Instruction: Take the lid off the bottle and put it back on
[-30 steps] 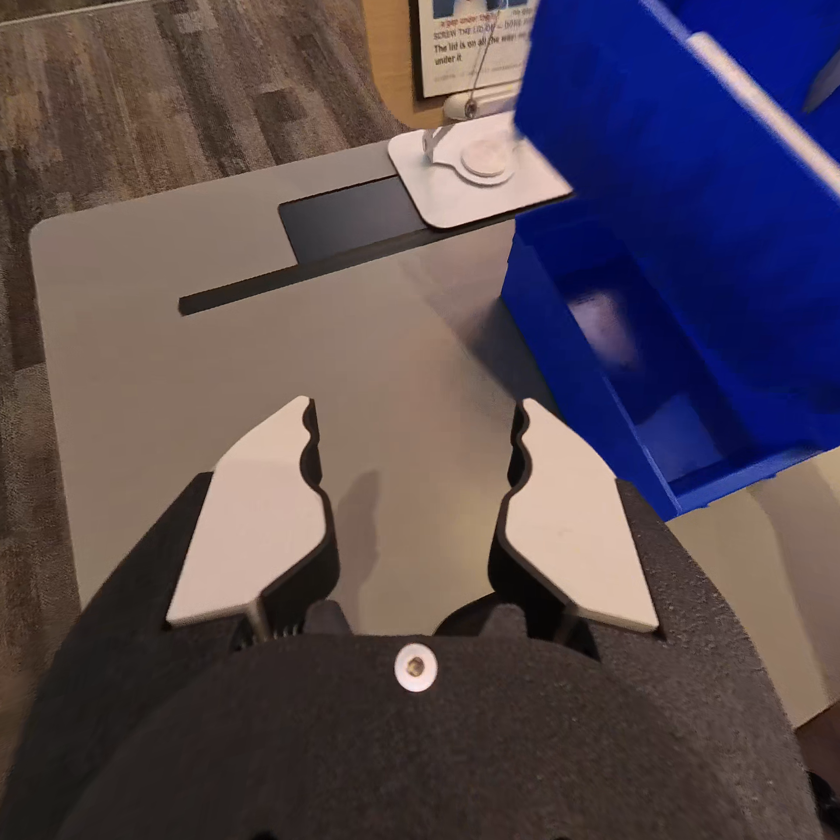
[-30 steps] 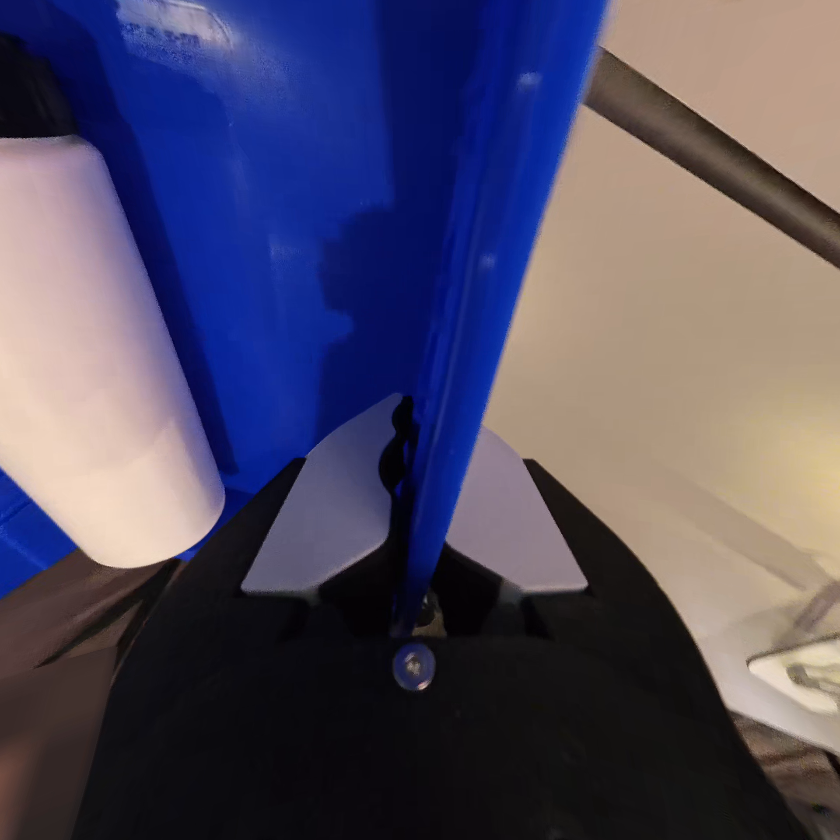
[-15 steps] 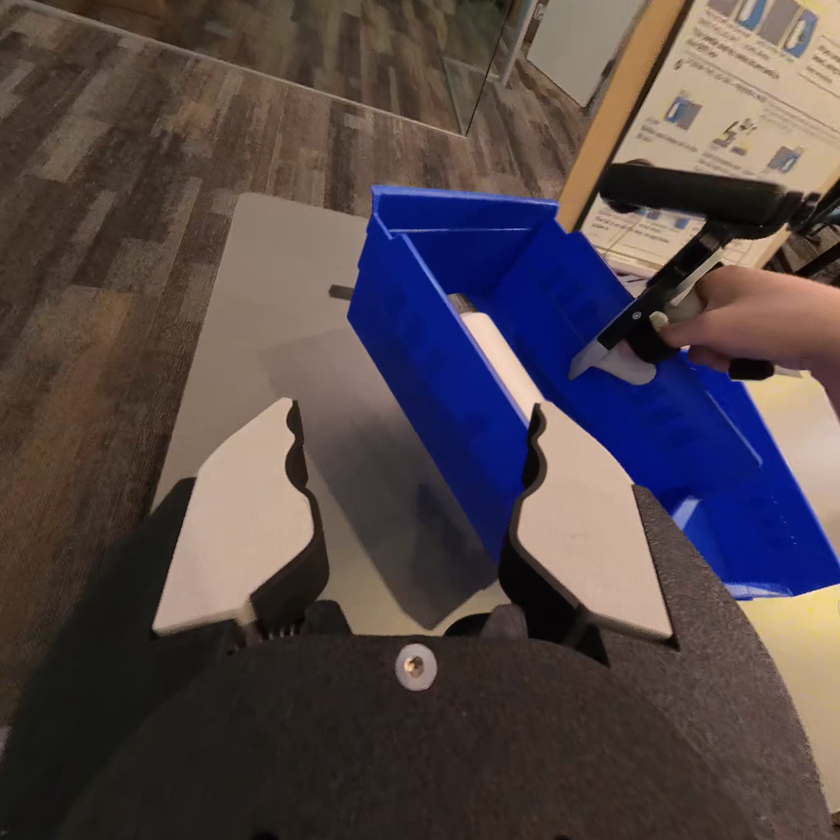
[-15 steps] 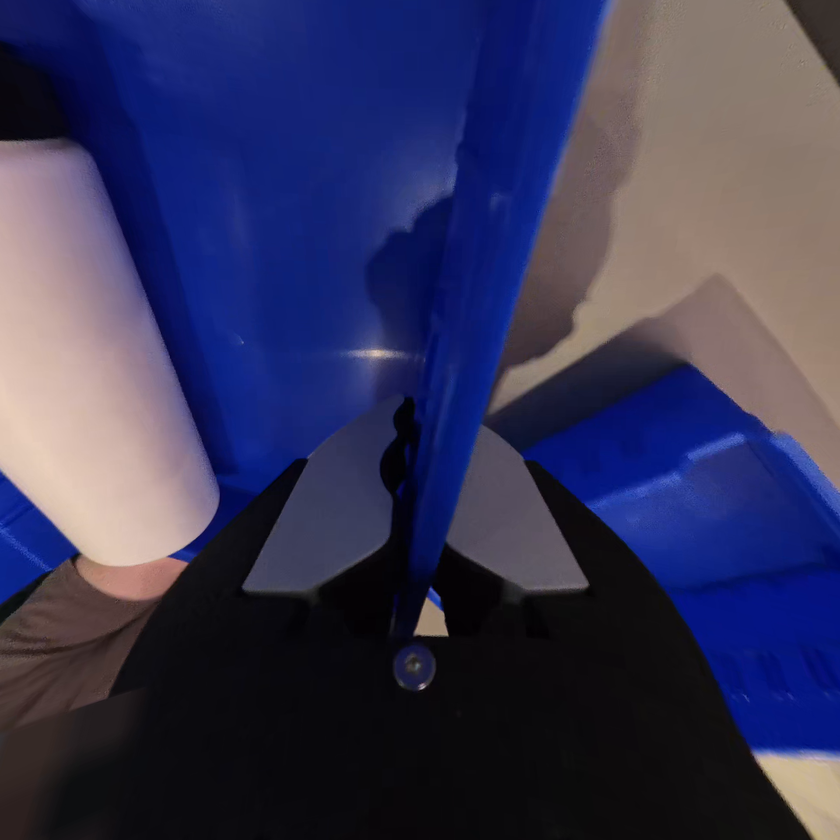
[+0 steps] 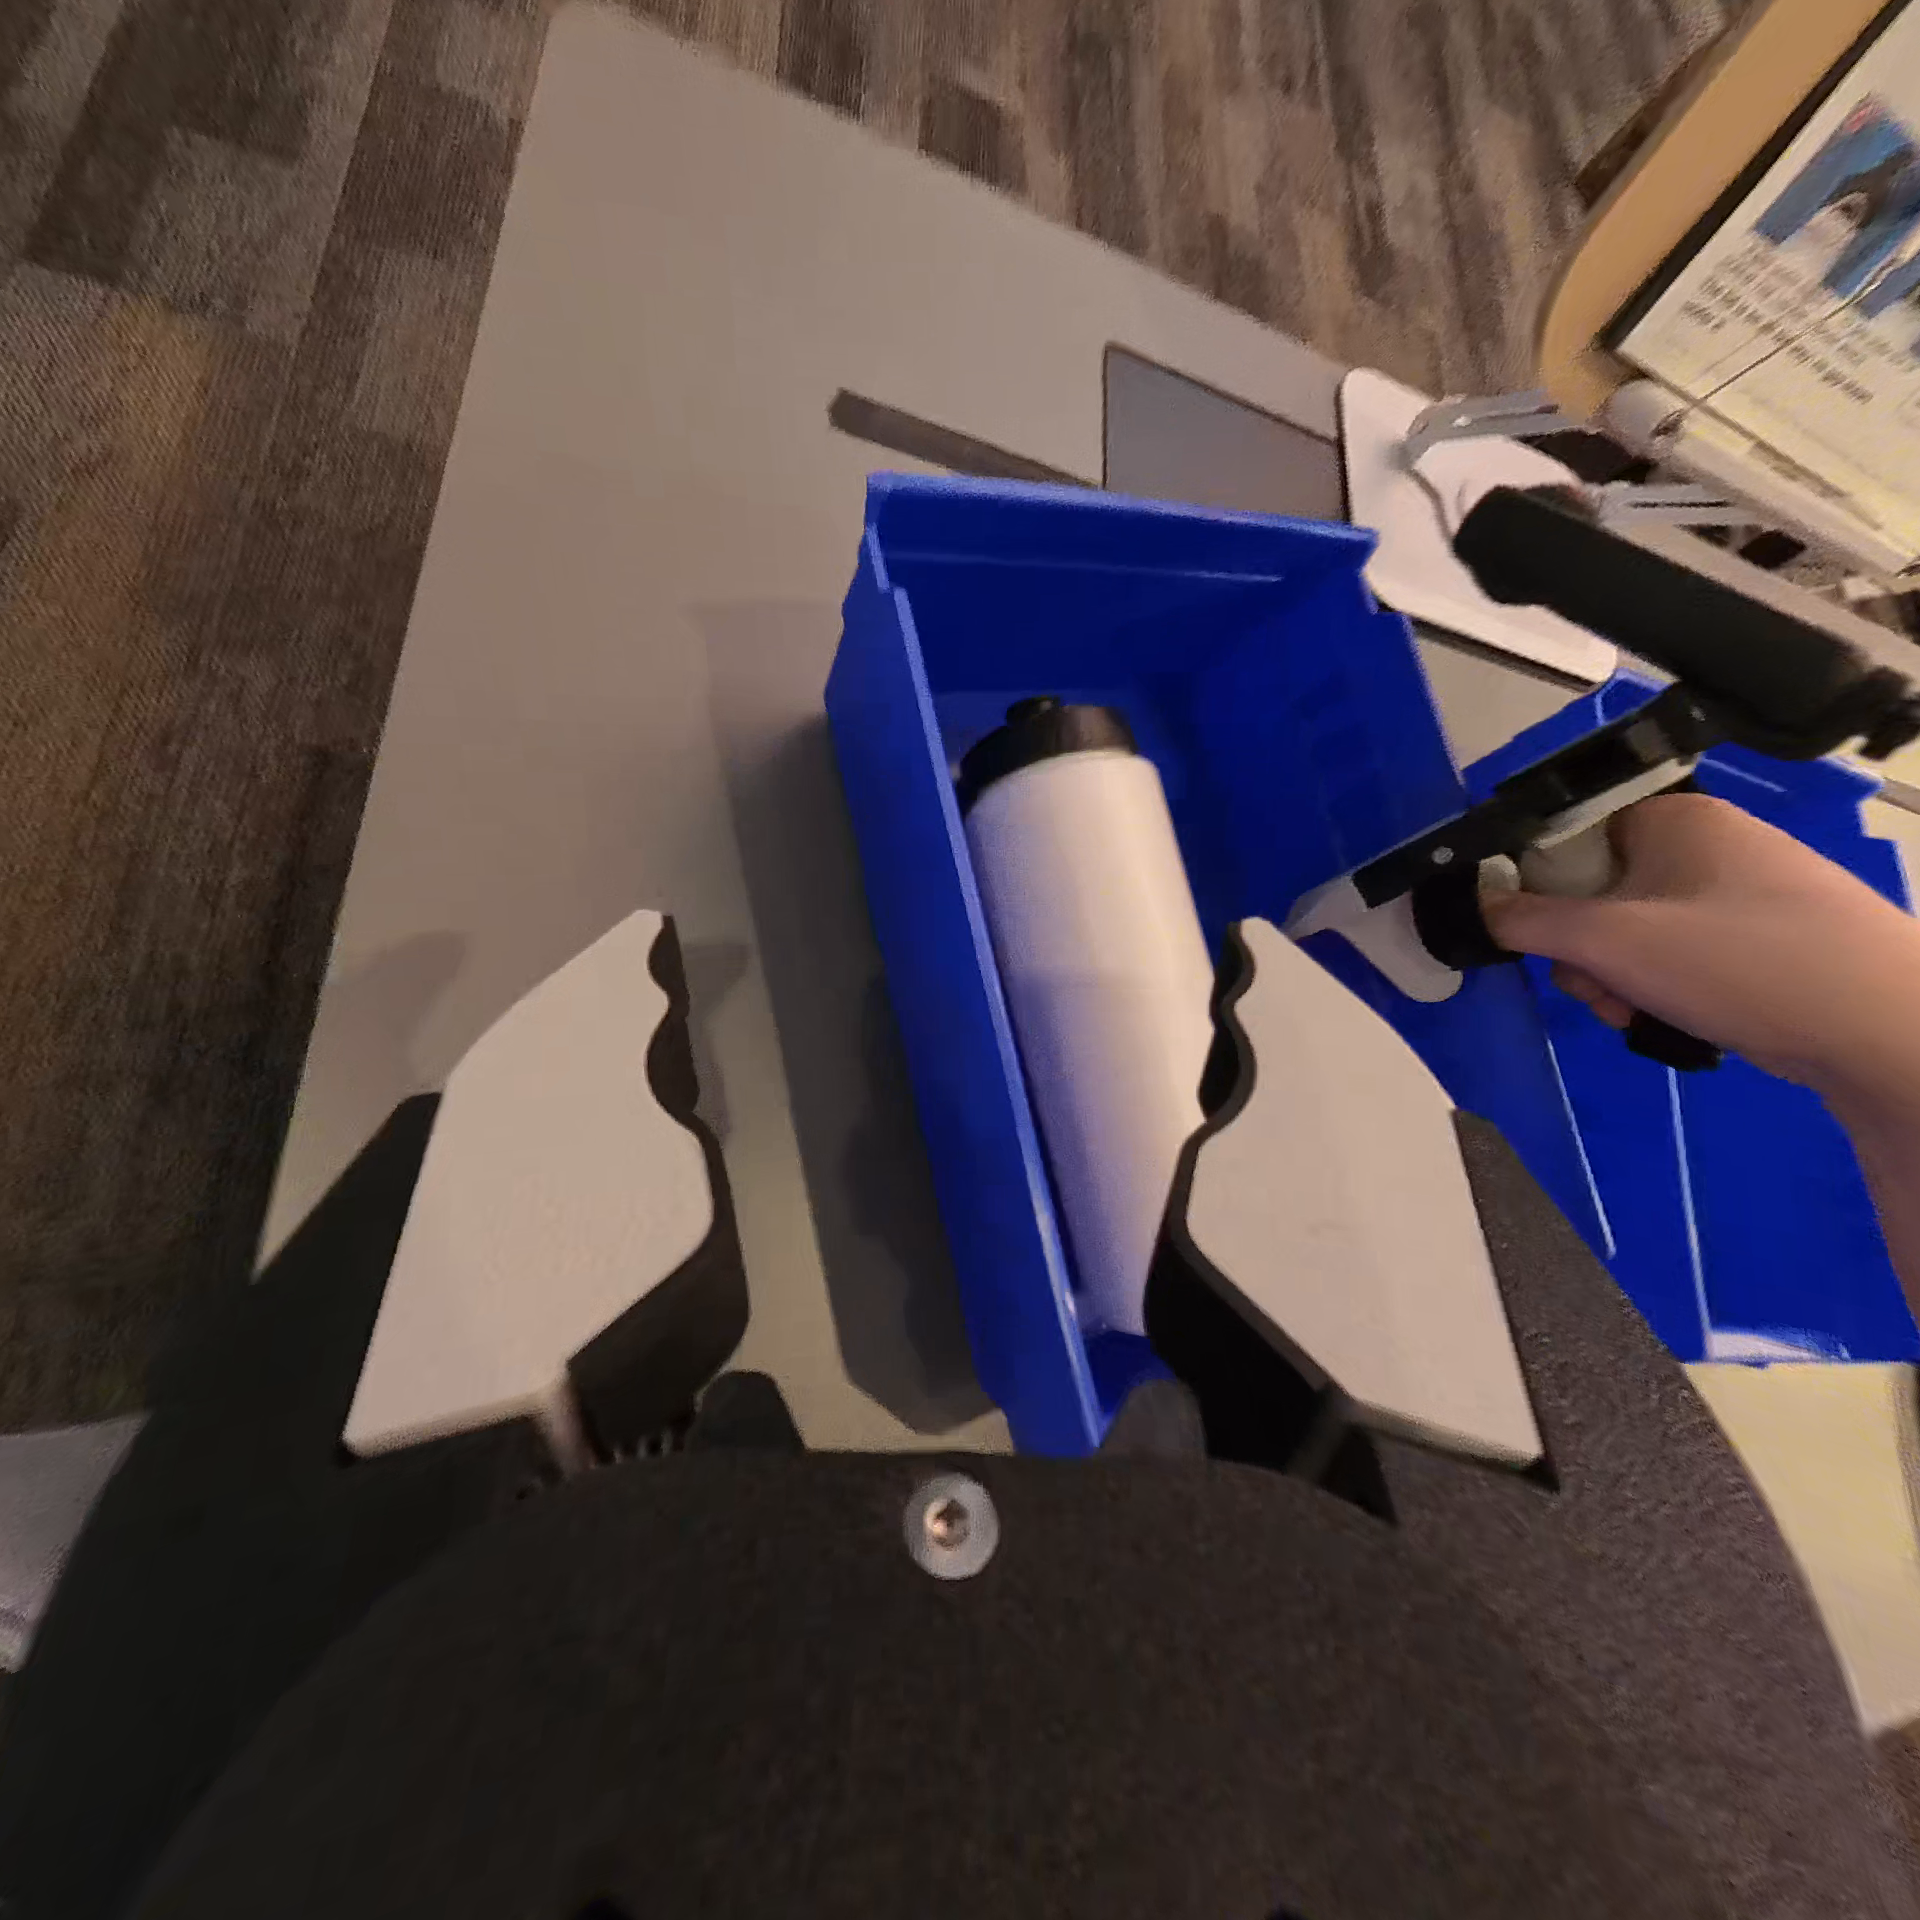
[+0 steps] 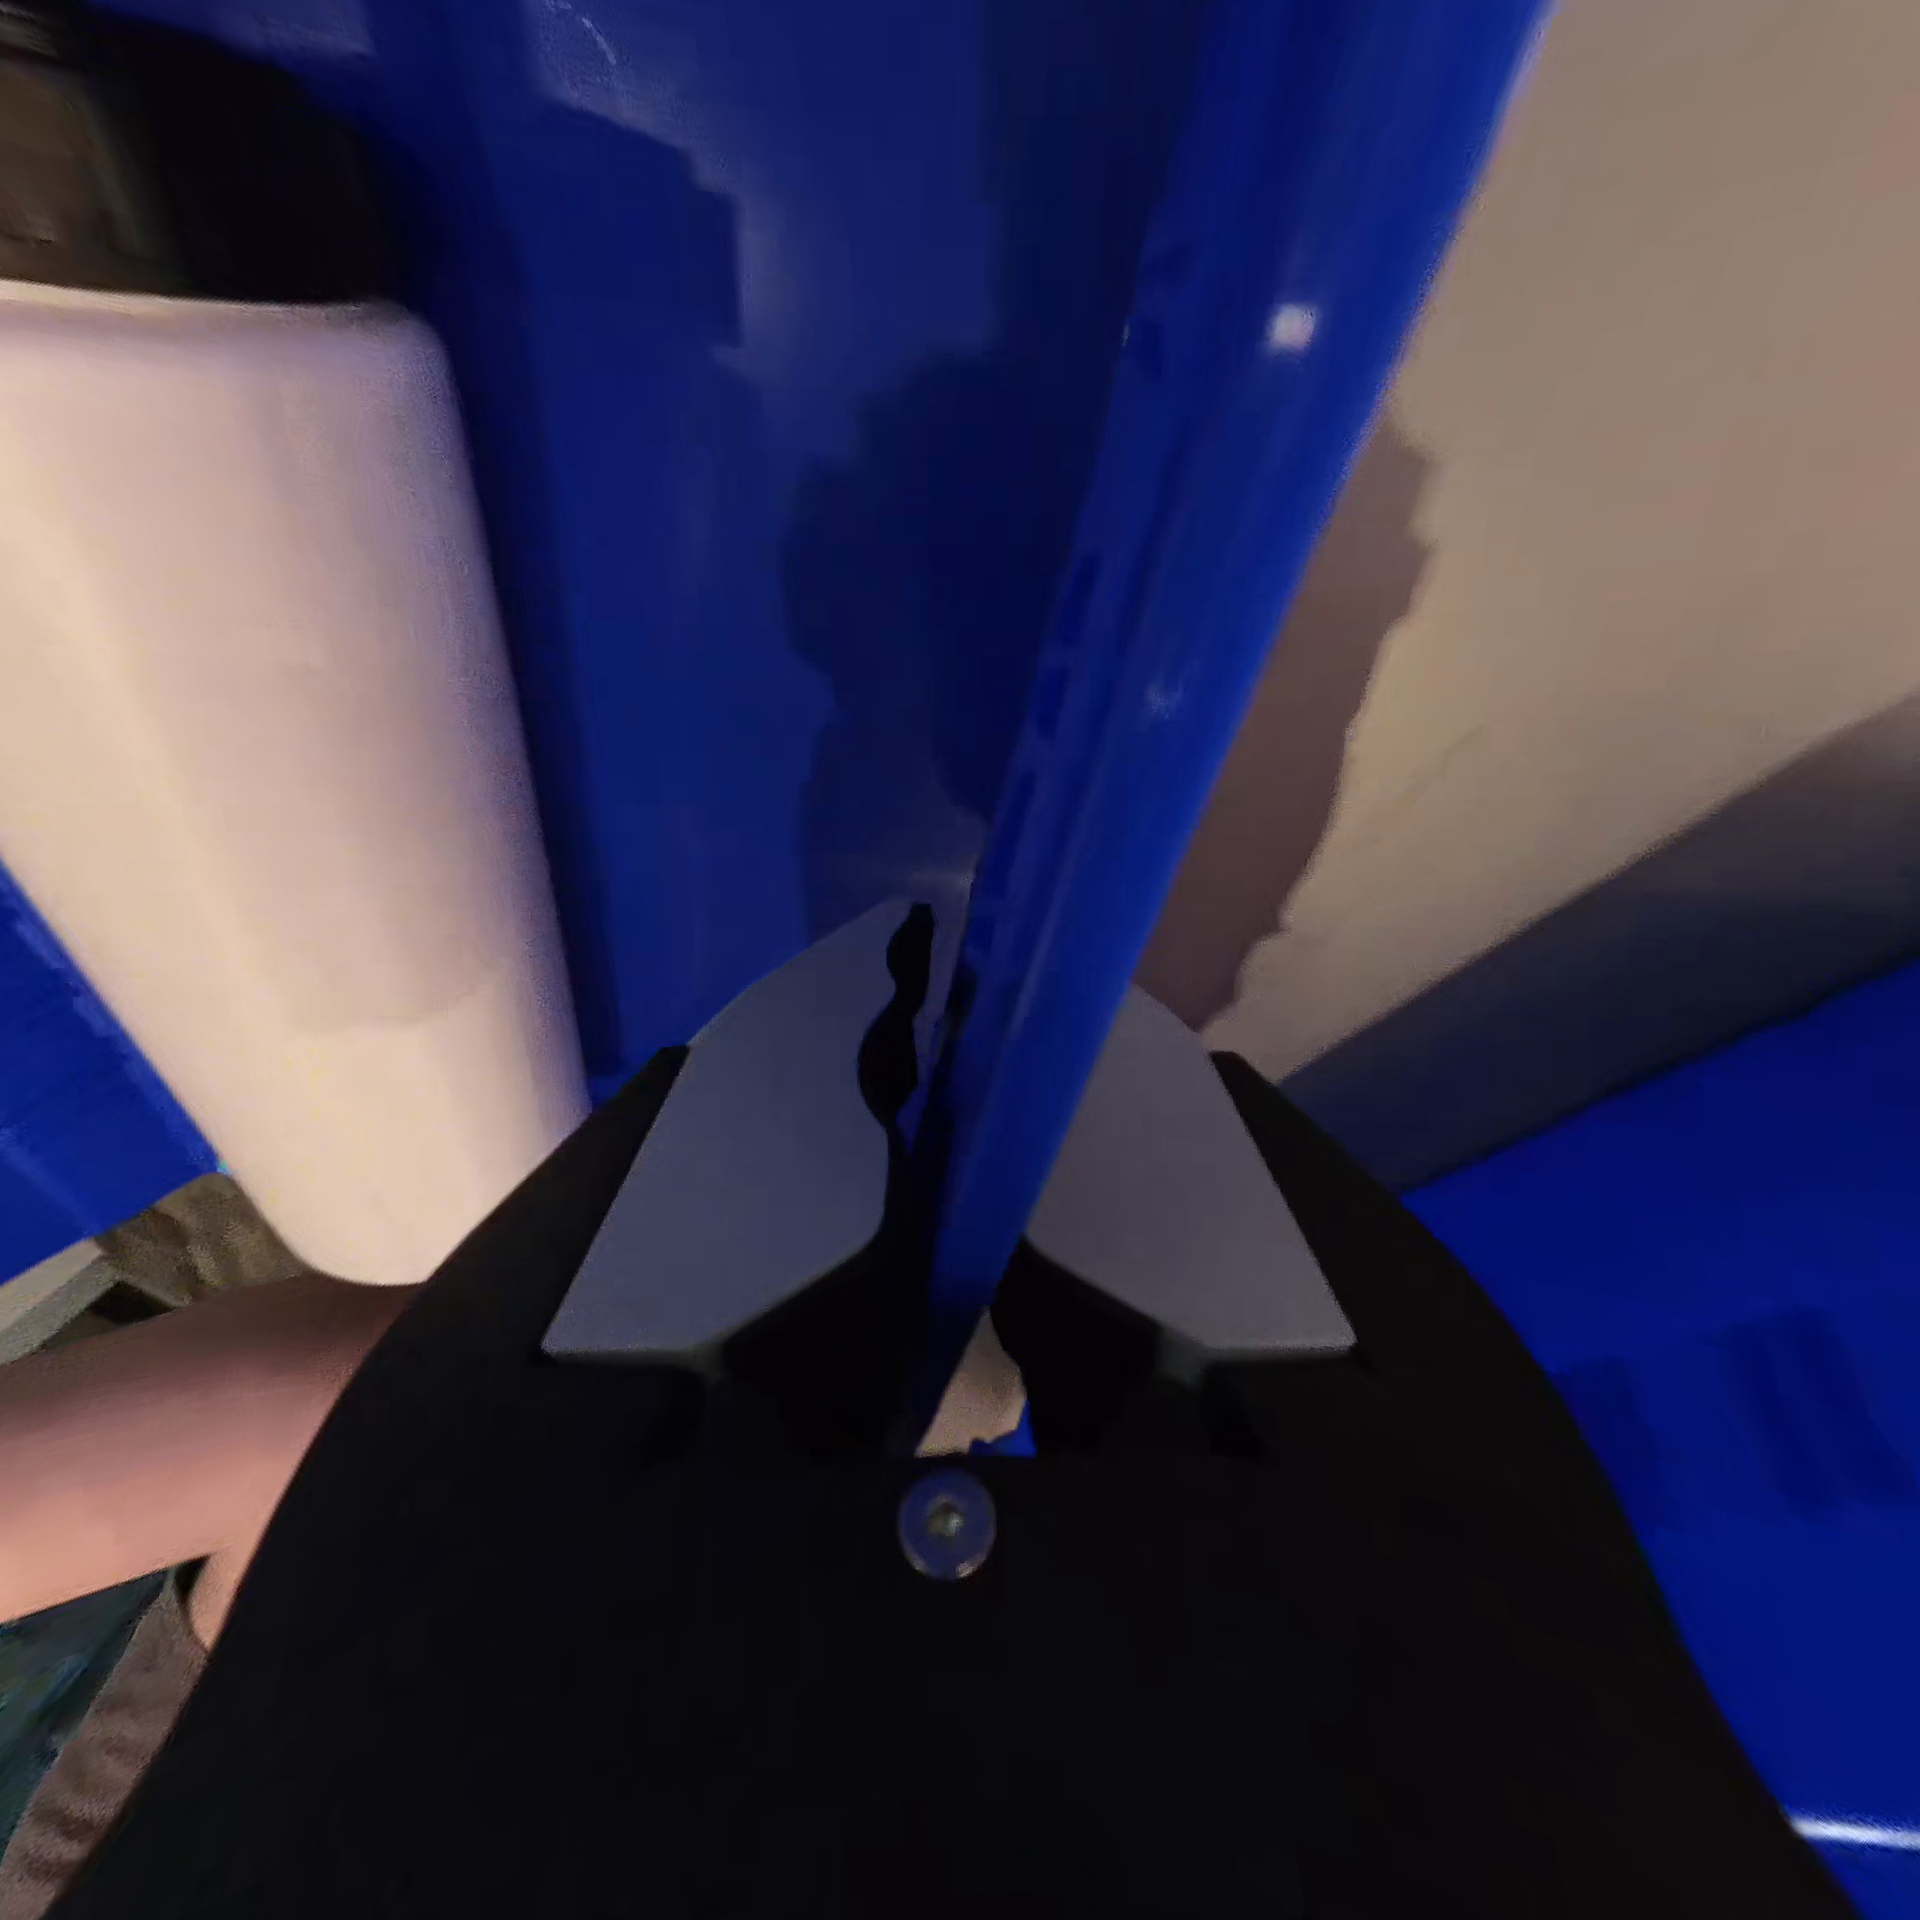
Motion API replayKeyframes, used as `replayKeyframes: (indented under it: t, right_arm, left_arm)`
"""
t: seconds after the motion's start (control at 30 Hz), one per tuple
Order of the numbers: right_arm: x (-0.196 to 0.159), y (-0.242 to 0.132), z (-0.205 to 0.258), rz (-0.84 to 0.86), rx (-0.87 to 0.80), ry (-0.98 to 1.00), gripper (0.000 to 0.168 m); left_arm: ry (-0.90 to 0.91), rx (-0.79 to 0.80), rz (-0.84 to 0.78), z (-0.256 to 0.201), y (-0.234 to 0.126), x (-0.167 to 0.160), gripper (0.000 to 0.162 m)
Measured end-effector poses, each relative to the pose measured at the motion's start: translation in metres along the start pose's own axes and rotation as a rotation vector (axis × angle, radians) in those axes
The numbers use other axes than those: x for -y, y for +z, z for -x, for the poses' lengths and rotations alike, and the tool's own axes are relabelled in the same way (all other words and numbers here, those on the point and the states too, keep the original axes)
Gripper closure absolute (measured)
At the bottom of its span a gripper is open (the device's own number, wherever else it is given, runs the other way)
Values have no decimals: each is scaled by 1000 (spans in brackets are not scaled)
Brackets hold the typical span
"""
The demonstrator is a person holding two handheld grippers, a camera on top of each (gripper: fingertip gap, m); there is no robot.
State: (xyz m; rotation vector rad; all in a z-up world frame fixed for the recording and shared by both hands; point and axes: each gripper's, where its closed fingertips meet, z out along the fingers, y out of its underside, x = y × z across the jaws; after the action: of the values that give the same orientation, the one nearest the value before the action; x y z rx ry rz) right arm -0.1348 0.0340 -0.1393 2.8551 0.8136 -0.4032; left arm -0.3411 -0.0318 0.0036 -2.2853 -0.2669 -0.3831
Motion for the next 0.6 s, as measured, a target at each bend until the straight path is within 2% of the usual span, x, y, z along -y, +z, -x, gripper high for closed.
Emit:
replayKeyframes:
  t: [0.1,0.17,0.3,0.37,0.43,0.47,0.5,0.53,0.6]
  right_arm:
    - [1,-8,5,-14,-14,-21,147]
    - [6,-28,7,-75,-11,-71,140]
    - [14,-100,-1,-381,-59,-228,132]
    - [-7,-127,-35,-452,-181,-251,120]
    - [-47,-142,-96,-408,-361,-152,110]
    - [-68,-145,-128,-372,-440,-89,99]
    - [-87,-146,-155,-351,-478,-31,90]
    - [-104,-144,-179,-338,-492,28,89]
    - [-135,-135,-220,-304,-508,116,89]
  left_arm:
    - [-30,-11,114,7,21,-18,65]
    - [-22,11,204,16,32,-33,64]
    - [5,-32,382,16,49,-65,70]
    - [25,-40,461,14,55,-79,71]
    - [49,-36,554,12,60,-94,72]
    - [72,-25,598,12,63,-101,73]
    - [100,-4,637,14,65,-107,74]
    - [127,18,666,16,67,-111,75]
    - [162,9,681,10,73,-111,98]
